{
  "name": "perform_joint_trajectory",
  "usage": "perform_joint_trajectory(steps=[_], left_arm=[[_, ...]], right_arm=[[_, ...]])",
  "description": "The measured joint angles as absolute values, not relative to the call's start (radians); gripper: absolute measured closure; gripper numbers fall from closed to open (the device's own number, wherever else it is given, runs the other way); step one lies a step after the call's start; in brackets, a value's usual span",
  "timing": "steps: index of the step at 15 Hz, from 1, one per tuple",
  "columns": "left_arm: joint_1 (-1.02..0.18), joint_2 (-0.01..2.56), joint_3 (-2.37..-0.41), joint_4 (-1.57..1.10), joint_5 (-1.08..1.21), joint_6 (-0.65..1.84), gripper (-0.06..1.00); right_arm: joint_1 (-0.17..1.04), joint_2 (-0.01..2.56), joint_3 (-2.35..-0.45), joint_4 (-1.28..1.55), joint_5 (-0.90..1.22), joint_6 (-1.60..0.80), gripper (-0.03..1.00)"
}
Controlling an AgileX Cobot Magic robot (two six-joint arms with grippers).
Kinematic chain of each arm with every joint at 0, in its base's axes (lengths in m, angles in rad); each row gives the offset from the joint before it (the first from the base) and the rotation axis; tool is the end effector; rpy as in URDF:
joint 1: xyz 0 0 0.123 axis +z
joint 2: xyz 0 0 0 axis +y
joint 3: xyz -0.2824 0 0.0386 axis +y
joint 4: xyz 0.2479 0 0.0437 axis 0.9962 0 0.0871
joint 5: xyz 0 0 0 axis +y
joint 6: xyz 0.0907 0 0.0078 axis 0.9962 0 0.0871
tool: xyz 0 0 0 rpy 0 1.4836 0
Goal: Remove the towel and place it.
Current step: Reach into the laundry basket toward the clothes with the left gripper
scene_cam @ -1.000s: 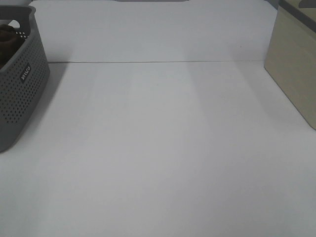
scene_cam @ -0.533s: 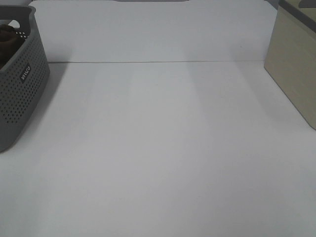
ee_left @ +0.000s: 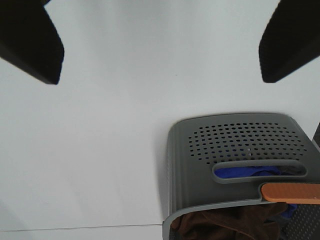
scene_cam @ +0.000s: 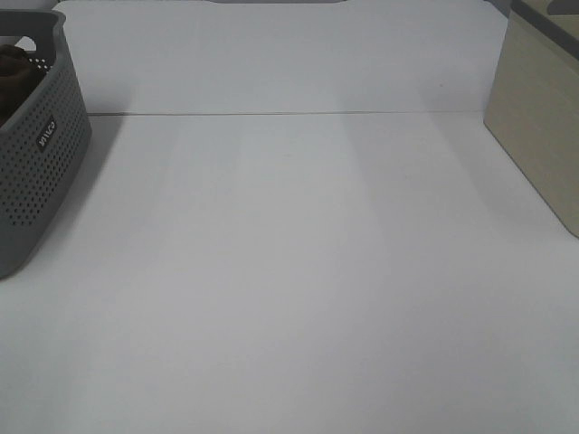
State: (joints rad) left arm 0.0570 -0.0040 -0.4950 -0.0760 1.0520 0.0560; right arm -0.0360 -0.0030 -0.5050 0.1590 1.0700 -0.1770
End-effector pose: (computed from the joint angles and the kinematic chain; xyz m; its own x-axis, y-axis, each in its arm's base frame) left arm -0.0043 -0.0063 0.2767 -0.4472 -0.0073 -0.8944 0.0102 0.9999 -0.0132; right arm -0.0064 0.0129 0.2786 -0.4410 -0.0832 -0.8936 -0.1329 0.9908 -0.0267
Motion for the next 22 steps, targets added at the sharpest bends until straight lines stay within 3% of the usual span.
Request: perform_joint_trajectory(steps=[11,13,22], left_arm=[[0.057,-0.004,-0.495,-0.076,1.052,0.056,-0.05],[0.057,0.036,-0.543,-0.093,1.068,0.189,-0.05],[0.057,0.927,-1.148,-0.075,1.201,0.901,-0.05]], right_arm=[[-0.036,-0.003,-0.505,0.159,1.070,-0.177,0.21],[-0.036,-0.003,-0.505,0.159,1.070,-0.177,0.21],[-0.036,-0.003,-0.505,0.159,1.070,-0.177,0.21]])
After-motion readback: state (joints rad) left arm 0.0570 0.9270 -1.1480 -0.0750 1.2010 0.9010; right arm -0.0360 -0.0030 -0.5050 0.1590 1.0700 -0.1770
